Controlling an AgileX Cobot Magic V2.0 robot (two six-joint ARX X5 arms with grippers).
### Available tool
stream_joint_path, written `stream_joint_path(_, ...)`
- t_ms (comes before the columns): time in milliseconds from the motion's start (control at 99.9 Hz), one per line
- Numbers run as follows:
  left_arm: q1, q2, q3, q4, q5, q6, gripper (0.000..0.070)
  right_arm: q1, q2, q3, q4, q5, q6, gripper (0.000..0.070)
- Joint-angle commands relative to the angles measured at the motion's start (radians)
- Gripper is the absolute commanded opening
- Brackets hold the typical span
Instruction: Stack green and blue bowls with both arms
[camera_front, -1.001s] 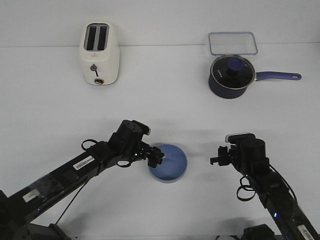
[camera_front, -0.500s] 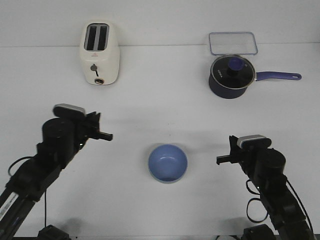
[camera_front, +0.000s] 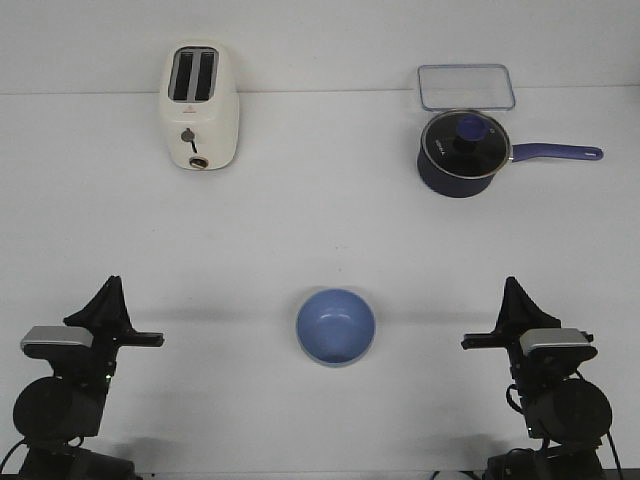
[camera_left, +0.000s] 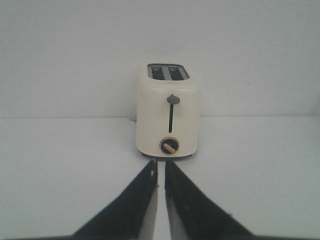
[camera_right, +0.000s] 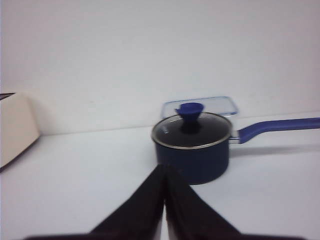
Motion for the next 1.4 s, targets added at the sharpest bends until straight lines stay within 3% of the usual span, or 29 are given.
stream_joint_path(0,0.0,-0.012,0.012,0.02,-0.002,0.018,0.0015,0.002,-0.005,-0.001,0.013,0.003,-0.005,0.0)
stream_joint_path(681,0.002,-0.082,0.005,0.019,-0.001,0.026,0.0015,0.002,-0.004,-0.001,0.012,0.003,-0.005,0.0)
stream_joint_path(801,0.045,-0.121,-0.063,0.022,0.013,0.015,0.0015,0.002,-0.004,-0.001,0.012,0.003,-0.005,0.0)
stream_joint_path(951,0.123,-0.189,-0.209,0.042,0.117,0.015,0.0014,0.002,-0.004,-0.001,0.012,0.003,-0.005,0.0)
stream_joint_path(1391,0.225,-0.339,-0.428,0.047,0.121,0.014,0.0015,0.002,-0.004,-0.001,0.012,0.003,-0.005,0.0)
